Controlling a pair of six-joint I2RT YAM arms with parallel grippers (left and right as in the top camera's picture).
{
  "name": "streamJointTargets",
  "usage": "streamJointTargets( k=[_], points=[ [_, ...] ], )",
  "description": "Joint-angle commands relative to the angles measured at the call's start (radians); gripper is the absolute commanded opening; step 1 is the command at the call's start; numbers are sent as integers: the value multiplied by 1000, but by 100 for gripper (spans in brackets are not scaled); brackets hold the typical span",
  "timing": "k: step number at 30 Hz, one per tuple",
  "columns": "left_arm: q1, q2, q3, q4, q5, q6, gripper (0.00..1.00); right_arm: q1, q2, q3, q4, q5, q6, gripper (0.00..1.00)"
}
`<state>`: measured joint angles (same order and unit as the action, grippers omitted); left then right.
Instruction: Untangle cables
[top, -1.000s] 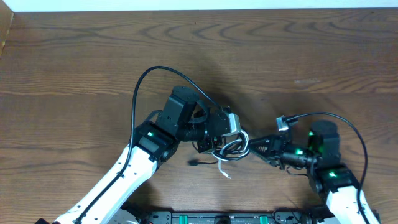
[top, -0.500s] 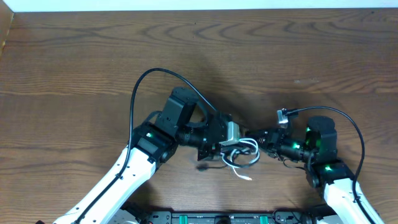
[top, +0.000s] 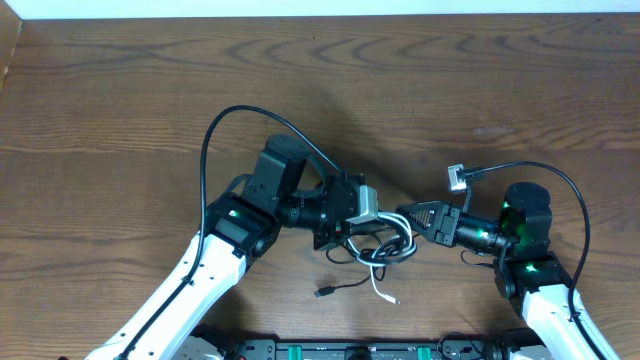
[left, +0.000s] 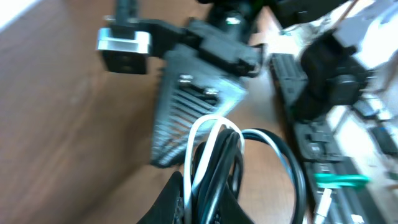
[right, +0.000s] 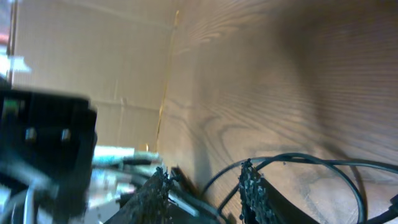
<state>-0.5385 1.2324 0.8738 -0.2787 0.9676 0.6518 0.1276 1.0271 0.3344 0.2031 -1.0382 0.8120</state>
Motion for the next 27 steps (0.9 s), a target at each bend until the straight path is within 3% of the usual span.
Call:
streamJointTargets(
  k=[1, 6, 12, 20, 23, 27],
  points=[
    [4, -14, 7, 37, -121, 3, 7, -2, 1, 0, 3, -82, -90, 36],
    [4, -14, 7, 145, -222, 19, 7, 15, 1, -1, 2, -129, -113, 35],
    [5, -14, 7, 272, -229, 36, 8, 96, 1, -1, -12, -98, -148, 31],
    [5, -13, 7, 226, -229, 35, 8, 108, 1, -1, -122, 76, -166, 28],
    [5, -13, 7, 193, -229, 17, 8, 98, 1, -1, -192, 195, -158, 33],
    [5, -13, 7, 187, -228, -103, 8, 73, 1, -1, -267, 316, -134, 41]
  ],
)
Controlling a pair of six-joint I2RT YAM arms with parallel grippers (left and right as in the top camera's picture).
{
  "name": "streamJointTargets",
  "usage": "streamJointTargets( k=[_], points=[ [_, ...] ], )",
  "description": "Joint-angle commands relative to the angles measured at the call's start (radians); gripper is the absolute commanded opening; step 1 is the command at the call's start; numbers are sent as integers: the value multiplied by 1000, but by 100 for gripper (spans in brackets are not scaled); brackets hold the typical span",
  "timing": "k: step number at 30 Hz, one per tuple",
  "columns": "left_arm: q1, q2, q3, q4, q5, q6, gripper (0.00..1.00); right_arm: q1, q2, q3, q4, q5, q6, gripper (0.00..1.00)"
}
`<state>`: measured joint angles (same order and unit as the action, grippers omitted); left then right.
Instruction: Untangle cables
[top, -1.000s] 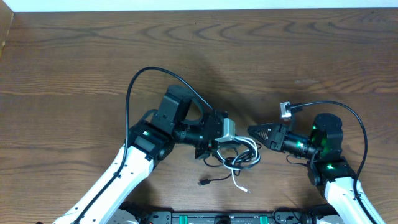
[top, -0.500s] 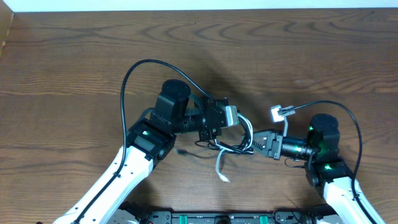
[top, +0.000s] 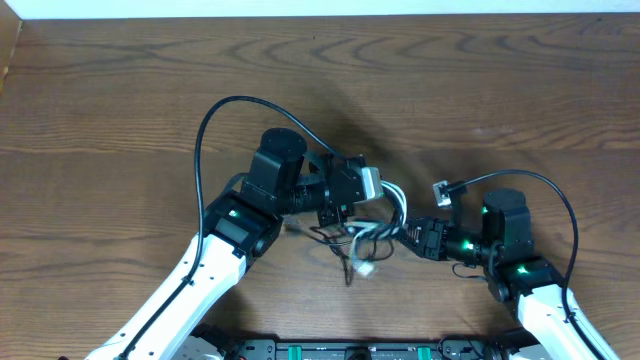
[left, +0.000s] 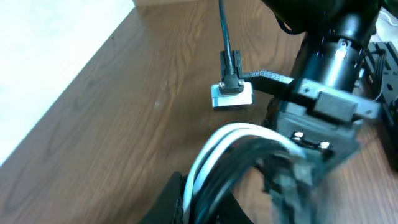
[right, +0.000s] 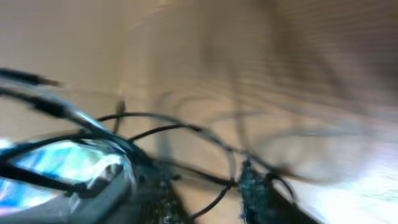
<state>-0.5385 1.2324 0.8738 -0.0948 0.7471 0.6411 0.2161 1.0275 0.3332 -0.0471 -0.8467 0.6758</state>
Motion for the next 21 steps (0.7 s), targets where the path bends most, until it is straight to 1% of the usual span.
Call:
streamJointTargets(
  k=[1, 3, 5, 9, 14, 17, 19, 20, 21],
  points=[
    [5, -13, 7, 3, -7, -118, 7, -21, 0, 0, -25, 135, 9, 42],
    [5, -13, 7, 3, -8, -184, 8, -35, 0, 0, -28, 136, 30, 46],
    [5, -13, 7, 3, -8, -269, 8, -47, 0, 0, -24, 124, 41, 47],
    [5, -13, 7, 9, -7, -493, 8, -55, 0, 0, -17, 105, -51, 49],
    [5, -13, 7, 31, -7, -739, 8, -55, 0, 0, -17, 111, -63, 50],
    [11, -13, 7, 33, -28, -751, 8, -55, 0, 0, -18, 111, -48, 50],
    [19, -13, 7, 43, -100, -734, 7, -55, 0, 0, -18, 111, -48, 50],
    [23, -13, 7, 56, -116, -698, 7, -55, 0, 0, -18, 111, -48, 50],
    [27, -14, 7, 76, -120, -618, 7, -56, 0, 0, -18, 111, -48, 50]
  ],
)
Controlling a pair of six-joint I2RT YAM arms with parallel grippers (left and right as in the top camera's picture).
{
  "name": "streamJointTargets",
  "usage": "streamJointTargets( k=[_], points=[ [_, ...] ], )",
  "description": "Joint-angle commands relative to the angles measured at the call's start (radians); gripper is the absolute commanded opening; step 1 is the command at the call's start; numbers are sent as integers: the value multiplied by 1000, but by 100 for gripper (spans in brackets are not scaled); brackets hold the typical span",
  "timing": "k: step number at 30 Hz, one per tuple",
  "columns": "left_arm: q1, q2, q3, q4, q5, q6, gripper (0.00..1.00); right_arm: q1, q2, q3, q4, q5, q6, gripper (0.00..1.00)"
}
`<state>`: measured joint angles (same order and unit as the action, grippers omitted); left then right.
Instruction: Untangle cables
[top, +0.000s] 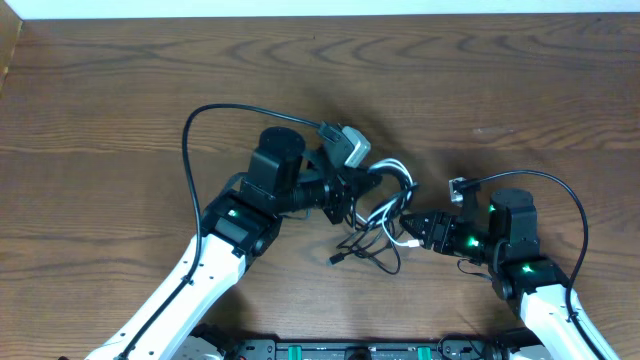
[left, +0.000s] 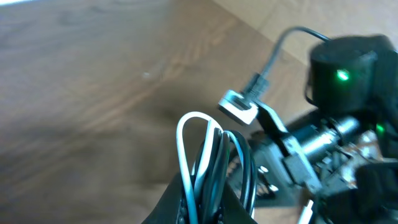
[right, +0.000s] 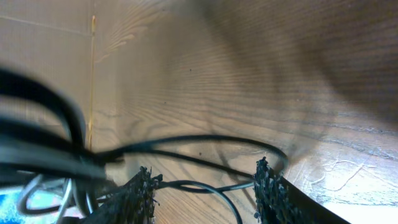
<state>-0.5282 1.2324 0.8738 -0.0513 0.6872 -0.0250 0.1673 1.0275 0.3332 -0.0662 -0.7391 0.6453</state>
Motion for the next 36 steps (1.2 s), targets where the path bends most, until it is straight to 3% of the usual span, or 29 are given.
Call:
streamJointTargets(
  k=[1, 4, 8, 12, 17, 20, 29, 36],
  points=[
    [18, -18, 7, 54, -61, 148, 7, -7, 0, 0, 1, 3, -15, 50],
    [10, -31, 7, 85, -121, 367, 7, -20, 0, 0, -3, -1, -14, 50],
    [-32, -29, 7, 18, -317, 467, 7, -61, 0, 0, -9, -1, -11, 48],
    [-128, -6, 7, -163, -404, 530, 7, -119, 0, 0, -9, 0, 72, 51],
    [-235, 76, 7, -267, -550, 529, 7, -153, 0, 1, 0, -4, 105, 51],
    [-280, 161, 7, -285, -647, 523, 7, -153, 0, 1, 31, -42, 26, 50],
    [-367, 399, 7, -310, -644, 521, 7, -153, 0, 82, -107, 19, -63, 53],
    [-382, 365, 7, -303, -649, 521, 7, -153, 0, 116, -324, 164, -38, 50]
  ],
)
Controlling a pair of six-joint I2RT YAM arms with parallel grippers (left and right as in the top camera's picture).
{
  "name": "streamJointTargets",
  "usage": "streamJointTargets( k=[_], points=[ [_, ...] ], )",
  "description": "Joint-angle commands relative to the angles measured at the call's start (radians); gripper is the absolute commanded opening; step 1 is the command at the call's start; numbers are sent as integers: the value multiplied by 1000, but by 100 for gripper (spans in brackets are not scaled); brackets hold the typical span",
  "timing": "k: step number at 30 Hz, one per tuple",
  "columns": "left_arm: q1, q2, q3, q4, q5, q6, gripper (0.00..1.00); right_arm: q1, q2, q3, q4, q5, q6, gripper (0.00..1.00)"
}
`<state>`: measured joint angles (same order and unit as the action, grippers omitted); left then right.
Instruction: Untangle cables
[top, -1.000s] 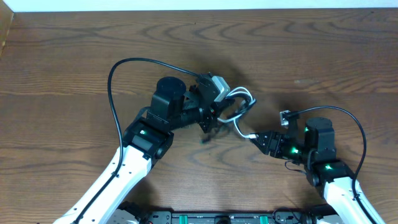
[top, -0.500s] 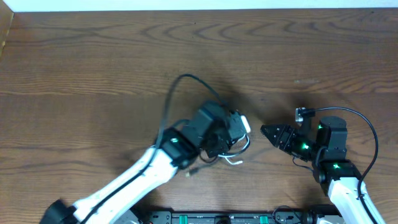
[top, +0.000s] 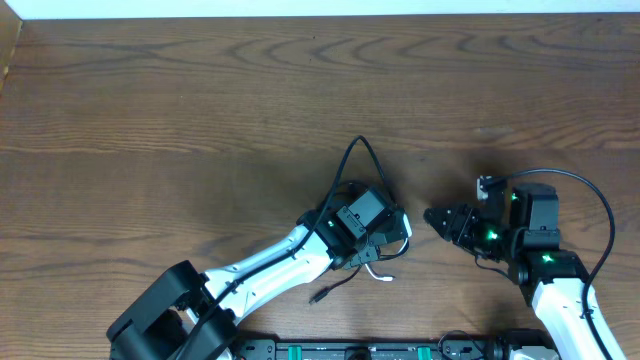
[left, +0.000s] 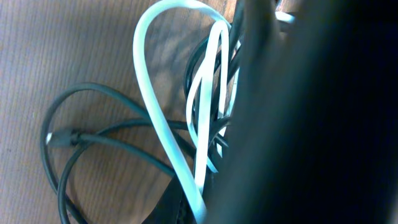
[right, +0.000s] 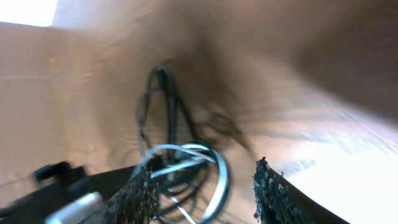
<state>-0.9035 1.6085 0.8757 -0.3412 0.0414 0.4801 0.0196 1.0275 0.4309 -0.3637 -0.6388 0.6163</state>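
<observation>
A tangle of white and black cables (top: 388, 238) lies low over the wooden table (top: 150, 120). One black loop (top: 357, 160) reaches away from it toward the far side. My left gripper (top: 372, 238) is shut on the bundle. In the left wrist view its gripper (left: 198, 210) pinches the white loop (left: 148, 93) and dark strands (left: 74, 138). A black plug end (top: 318, 296) and a white end (top: 391, 280) trail toward the front edge. My right gripper (top: 434, 217) stands open just right of the tangle, apart from it. Seen from the right wrist, the cables (right: 186, 163) lie beyond its fingers (right: 142, 194).
Bare brown wood surrounds the tangle on all sides. The left arm (top: 270, 270) stretches across the front of the table. The right arm's own black cable (top: 590, 200) arcs behind its wrist. A rail (top: 330, 350) runs along the front edge.
My left gripper, still shut on the bundle, has moved nearer and to the right, and down toward the wood. The right gripper has drawn back to the right, away from the strands.
At first my left gripper held the bundle at mid-table with the open right gripper close beside it. Then the bundle stood farther back with the right fingers against loose strands. Now it is low near the front, right gripper apart.
</observation>
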Motion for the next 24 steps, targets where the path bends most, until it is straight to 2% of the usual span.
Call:
streamJointTargets(
  k=[1, 8, 14, 19, 24],
  points=[
    [-7, -25, 5, -13, -7, 16, 7, -5, 0, 18, -40, 55, -6, 50],
    [-7, -172, 5, 12, -8, -5, 7, -5, 0, 18, -56, -52, -9, 56],
    [-7, -338, 5, -8, 31, -5, 7, -5, 0, 18, -28, -42, -109, 61],
    [-1, -428, 5, -82, 193, 27, 7, -14, 0, 21, 51, -222, -69, 62],
    [96, -477, 5, -122, 481, 72, 8, -28, 0, 22, 128, -379, 27, 61]
  ],
)
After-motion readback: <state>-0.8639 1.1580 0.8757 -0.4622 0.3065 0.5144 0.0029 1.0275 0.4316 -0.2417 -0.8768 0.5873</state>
